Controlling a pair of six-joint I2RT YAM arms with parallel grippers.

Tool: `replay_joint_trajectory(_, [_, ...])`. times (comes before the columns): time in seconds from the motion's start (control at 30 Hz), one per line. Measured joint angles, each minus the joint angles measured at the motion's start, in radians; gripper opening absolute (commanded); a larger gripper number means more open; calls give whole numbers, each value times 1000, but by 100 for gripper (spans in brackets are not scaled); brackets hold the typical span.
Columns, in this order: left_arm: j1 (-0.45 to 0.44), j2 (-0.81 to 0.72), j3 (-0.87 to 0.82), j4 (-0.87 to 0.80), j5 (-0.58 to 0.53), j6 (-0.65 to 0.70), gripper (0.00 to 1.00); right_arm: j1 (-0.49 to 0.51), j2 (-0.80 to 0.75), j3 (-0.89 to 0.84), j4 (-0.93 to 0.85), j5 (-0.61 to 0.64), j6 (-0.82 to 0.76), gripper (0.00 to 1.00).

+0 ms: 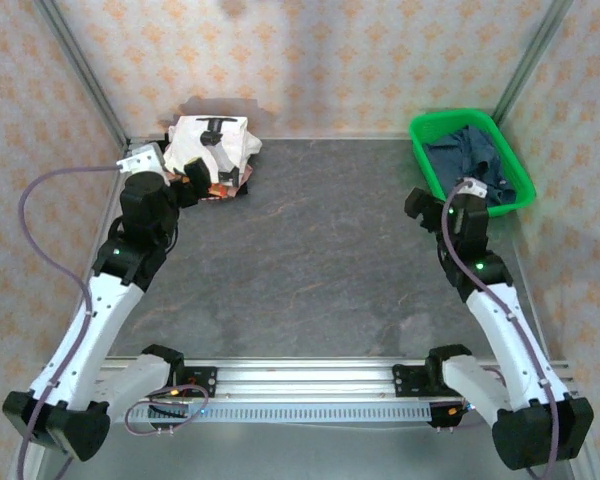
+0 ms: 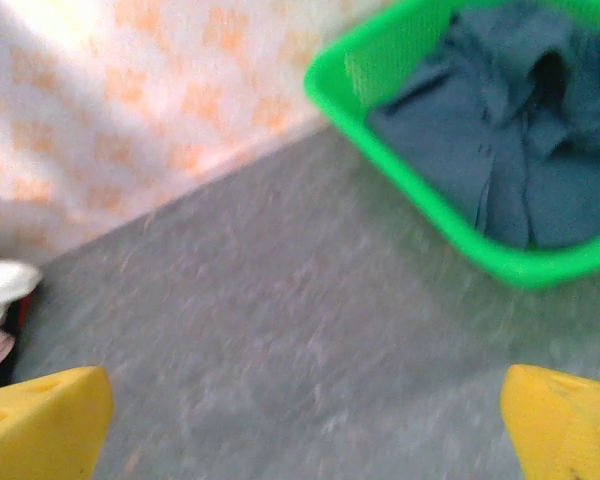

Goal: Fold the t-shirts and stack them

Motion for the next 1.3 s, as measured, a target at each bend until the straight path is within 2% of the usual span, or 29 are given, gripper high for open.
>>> replay_joint_trajectory(0.1, [-107,106,134,-163,39,-53,100,0,125,183,-199,-57,37,99])
replay_joint_trajectory(0.2, [-239,341,389,-299,50,-56,100,-19,370,481,-362,-63,25,100])
replay_joint_trajectory(0.3, [-322,551,575,-335,107,-58,100,-99,629,738,-442,-60,9,97])
replay_joint_trajectory(0.43, [-357,652,631,-377,195,-68,100,-245,877,895,-522,-59,4,91])
replay_joint_trajectory(0.63, [-362,632,639,-426,265,-86,100,-369,1120,1032,-550,-68,48,84])
replay_joint_trajectory(1.0, [-362,427,515,-504,261,-143,100,-381,1397,1210,-502,-149,186,76])
replay_joint_trajectory(1.1, [-359,411,510,-535,237,-148,100,-381,1464,1243,-500,-156,226,69])
replay_joint_trajectory(1.17, [-353,404,505,-550,224,-159,100,-381,1508,1271,-501,-164,249,59])
replay_joint_trajectory(1.2, [-348,398,500,-556,218,-165,100,-381,1522,1282,-502,-166,260,52])
replay_joint_trajectory(1.3, [-334,371,478,-572,204,-180,100,-380,1544,1331,-506,-178,289,22])
